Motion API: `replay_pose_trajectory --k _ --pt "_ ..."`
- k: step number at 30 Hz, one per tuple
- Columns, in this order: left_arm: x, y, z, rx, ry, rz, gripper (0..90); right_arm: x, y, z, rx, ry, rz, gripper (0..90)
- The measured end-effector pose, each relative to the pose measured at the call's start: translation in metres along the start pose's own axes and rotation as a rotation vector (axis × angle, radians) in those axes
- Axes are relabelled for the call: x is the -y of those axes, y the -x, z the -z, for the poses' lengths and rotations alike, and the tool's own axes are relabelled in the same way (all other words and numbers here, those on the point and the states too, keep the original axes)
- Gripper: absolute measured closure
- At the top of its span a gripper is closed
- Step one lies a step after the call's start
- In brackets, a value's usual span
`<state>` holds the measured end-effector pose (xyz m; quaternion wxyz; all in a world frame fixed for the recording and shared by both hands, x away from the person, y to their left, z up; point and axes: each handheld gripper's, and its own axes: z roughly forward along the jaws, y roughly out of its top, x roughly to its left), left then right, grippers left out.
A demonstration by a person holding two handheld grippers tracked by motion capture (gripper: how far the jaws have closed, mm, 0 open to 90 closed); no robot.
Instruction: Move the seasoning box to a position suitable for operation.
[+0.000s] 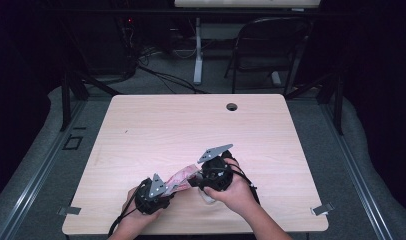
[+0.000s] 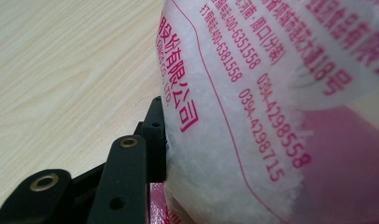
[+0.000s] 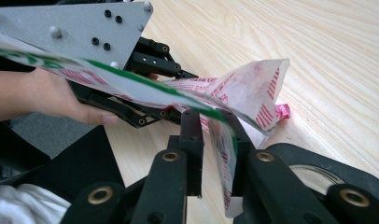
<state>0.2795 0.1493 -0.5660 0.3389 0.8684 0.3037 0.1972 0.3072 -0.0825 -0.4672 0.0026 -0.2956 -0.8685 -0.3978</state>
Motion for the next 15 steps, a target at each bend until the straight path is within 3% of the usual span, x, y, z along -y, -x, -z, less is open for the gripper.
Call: replay_pose_trajectory --k 7,15 --pt "0.0 0.001 0.0 -0.041 -0.003 -0.032 59.8 0.003 -0.001 0.008 0.001 0.015 0.001 76.9" --pt "0.0 0.002 0.001 -0.057 -0.008 -0.052 60.1 0.006 -0.004 0.019 0.016 0.034 0.019 72.7"
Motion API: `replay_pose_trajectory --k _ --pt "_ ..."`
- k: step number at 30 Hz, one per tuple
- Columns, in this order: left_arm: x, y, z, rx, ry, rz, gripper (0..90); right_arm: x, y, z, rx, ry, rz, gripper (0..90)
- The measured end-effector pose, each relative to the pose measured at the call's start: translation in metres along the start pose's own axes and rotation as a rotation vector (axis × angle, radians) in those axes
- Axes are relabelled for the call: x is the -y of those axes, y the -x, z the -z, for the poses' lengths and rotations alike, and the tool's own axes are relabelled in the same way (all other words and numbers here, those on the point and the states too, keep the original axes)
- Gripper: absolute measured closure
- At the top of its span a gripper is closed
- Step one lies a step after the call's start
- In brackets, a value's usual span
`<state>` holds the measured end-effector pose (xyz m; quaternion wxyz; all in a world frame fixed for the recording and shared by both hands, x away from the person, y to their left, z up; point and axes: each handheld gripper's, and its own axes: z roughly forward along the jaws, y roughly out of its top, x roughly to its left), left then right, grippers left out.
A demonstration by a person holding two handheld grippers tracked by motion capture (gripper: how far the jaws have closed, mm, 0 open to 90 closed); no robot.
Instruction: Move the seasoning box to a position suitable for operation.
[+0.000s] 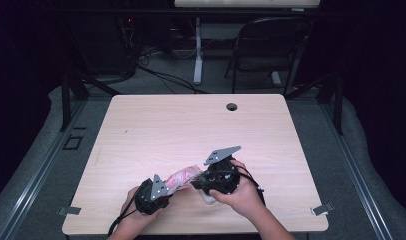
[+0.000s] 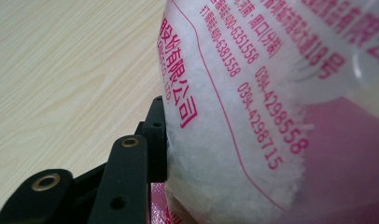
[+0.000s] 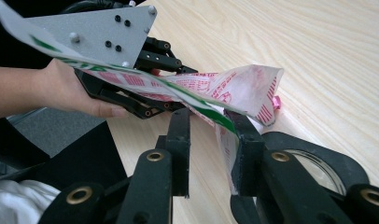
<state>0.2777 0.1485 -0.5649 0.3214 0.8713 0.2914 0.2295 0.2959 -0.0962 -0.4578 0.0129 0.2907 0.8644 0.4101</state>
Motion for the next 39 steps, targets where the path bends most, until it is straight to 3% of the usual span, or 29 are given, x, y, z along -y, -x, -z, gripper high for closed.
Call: replay_pose_trajectory --k 6,11,15,22,34,39 --pt "-0.001 -0.001 0.002 -0.028 -0.01 -0.023 60.2 -0.002 -0.003 0.008 0.011 0.024 0.007 74.4" --pt "-0.002 -0.002 0.003 -0.067 -0.002 -0.022 60.2 -0.003 -0.006 0.009 0.017 0.027 0.017 83.6" --pt "-0.004 -0.003 0.006 -0.114 -0.002 -0.05 60.2 -0.002 -0.008 0.008 0.023 0.034 0.029 90.0" --pt "-0.008 -0.005 0.009 -0.158 0.007 -0.064 60.2 -0.001 -0.009 0.009 0.02 0.045 0.031 90.0" --pt "-0.02 -0.006 0.013 -0.255 0.004 -0.153 60.2 0.005 -0.005 0.013 0.025 0.069 0.017 90.0" --pt "-0.024 -0.005 0.013 -0.285 0.002 -0.17 60.3 0.008 -0.002 0.014 0.031 0.077 0.007 90.0"
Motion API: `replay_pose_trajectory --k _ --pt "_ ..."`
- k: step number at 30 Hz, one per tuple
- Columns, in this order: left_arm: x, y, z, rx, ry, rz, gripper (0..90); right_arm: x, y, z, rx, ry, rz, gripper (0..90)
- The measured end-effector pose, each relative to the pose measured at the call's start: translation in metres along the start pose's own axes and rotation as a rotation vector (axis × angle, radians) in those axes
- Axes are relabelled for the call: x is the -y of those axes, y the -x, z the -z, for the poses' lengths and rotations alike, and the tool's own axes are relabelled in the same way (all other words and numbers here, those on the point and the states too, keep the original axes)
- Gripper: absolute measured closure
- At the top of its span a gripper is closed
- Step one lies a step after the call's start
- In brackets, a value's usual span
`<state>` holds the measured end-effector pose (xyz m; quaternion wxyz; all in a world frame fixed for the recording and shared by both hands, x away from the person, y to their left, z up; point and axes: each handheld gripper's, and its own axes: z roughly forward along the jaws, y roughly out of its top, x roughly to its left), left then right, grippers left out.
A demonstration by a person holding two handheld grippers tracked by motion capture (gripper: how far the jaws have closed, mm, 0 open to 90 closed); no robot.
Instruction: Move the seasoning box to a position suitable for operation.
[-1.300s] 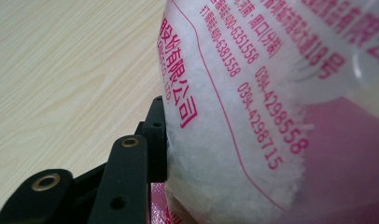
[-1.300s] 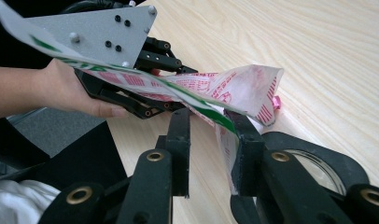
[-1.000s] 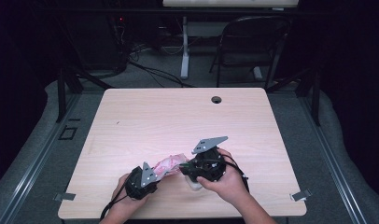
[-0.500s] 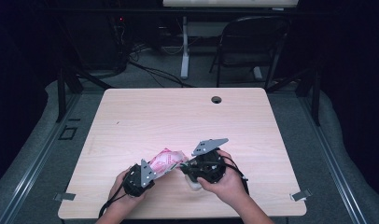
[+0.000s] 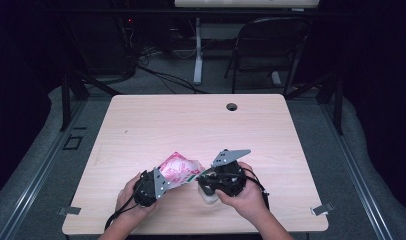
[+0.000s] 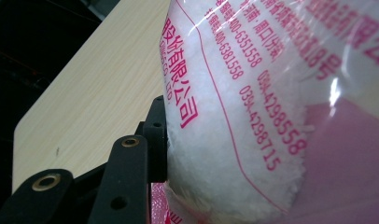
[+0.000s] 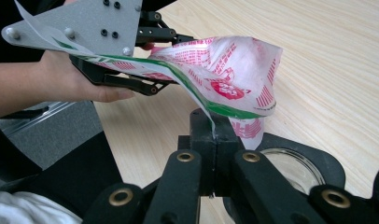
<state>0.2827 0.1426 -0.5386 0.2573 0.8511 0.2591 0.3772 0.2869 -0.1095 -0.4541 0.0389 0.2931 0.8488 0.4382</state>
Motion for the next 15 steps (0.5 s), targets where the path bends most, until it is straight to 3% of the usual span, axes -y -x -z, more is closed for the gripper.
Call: replay_pose_trajectory --k 8,15 --pt "-0.0058 -0.0004 0.0 -0.037 -0.002 -0.036 60.3 0.0046 0.0026 0.0019 0.009 0.01 -0.015 90.0" --pt "-0.007 -0.0001 -0.001 -0.035 -0.005 -0.05 60.3 0.0075 0.0038 0.0024 0.01 0.01 -0.022 90.0"
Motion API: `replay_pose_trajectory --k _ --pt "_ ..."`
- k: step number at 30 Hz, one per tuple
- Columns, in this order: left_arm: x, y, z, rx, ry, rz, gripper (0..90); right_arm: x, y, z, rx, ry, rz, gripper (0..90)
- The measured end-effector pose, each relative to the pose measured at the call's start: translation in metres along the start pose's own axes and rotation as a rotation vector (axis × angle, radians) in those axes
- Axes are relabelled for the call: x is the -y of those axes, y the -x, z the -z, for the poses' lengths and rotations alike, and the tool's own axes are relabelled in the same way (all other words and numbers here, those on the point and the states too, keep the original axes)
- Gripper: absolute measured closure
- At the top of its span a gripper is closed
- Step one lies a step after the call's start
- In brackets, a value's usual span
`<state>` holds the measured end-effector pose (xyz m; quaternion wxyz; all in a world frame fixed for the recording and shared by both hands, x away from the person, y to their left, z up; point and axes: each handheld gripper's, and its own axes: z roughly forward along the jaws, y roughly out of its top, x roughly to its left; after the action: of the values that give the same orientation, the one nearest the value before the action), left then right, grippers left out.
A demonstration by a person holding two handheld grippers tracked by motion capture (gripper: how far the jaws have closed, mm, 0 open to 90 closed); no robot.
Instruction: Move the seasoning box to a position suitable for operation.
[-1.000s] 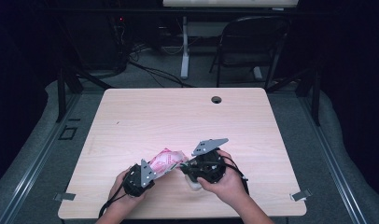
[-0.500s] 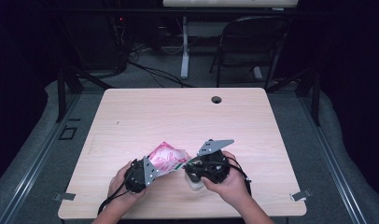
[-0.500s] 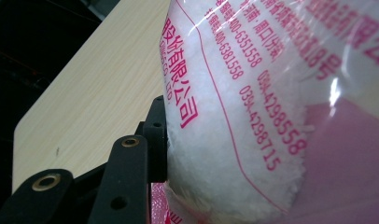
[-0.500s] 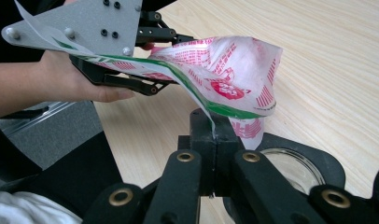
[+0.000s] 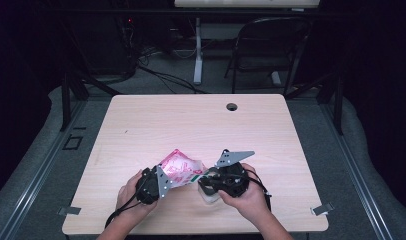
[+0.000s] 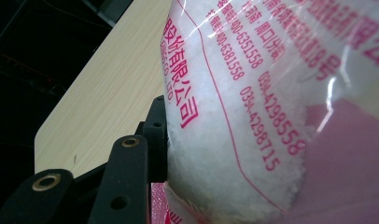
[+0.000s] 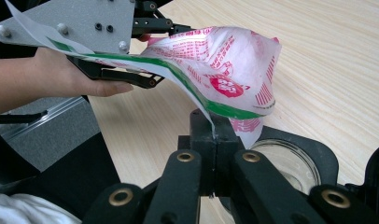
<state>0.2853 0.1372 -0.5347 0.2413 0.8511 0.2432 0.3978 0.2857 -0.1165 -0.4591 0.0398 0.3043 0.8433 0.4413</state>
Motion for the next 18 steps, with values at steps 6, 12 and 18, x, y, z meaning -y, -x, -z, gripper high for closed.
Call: replay_pose_trajectory --k 6,12,18 --pt "-0.003 -0.002 0.001 0.023 -0.02 -0.022 60.3 0.0 0.0 0.0 -0.003 -0.001 -0.003 90.0" --pt "-0.008 -0.007 0.004 0.032 -0.046 -0.065 60.3 0.0 0.001 0.001 -0.002 -0.001 -0.002 90.0" --pt "-0.014 -0.011 0.006 0.017 -0.05 -0.112 60.3 0.001 0.001 0.002 -0.006 0.006 -0.008 90.0"
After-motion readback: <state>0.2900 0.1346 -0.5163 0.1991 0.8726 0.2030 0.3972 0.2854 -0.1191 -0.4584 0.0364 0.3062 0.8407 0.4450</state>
